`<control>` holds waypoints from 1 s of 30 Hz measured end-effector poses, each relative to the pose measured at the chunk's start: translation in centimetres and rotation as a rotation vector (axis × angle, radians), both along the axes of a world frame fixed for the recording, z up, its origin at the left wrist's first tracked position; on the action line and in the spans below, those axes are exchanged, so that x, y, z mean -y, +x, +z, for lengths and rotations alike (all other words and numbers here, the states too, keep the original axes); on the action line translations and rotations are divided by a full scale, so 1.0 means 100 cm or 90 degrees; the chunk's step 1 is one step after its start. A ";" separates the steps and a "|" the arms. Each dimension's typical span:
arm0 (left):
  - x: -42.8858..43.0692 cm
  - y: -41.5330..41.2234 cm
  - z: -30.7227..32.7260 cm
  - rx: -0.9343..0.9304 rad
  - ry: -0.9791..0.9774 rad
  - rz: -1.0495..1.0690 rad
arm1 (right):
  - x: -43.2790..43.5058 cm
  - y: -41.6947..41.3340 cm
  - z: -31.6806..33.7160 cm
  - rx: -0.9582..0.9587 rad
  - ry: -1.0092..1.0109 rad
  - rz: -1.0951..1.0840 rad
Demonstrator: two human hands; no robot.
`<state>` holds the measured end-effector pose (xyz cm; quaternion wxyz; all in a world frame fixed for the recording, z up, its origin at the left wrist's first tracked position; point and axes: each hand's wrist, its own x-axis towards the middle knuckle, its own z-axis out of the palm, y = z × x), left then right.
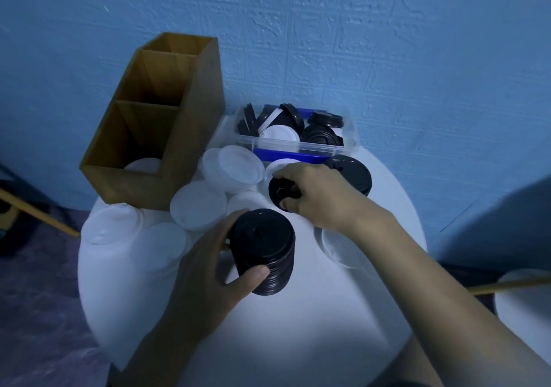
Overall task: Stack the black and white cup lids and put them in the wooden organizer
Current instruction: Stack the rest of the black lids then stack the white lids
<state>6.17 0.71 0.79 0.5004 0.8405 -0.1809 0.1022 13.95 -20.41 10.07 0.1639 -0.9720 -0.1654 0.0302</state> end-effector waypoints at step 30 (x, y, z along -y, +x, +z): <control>-0.030 -0.021 -0.002 -0.023 0.002 -0.003 | 0.013 -0.047 -0.035 -0.069 0.676 -0.085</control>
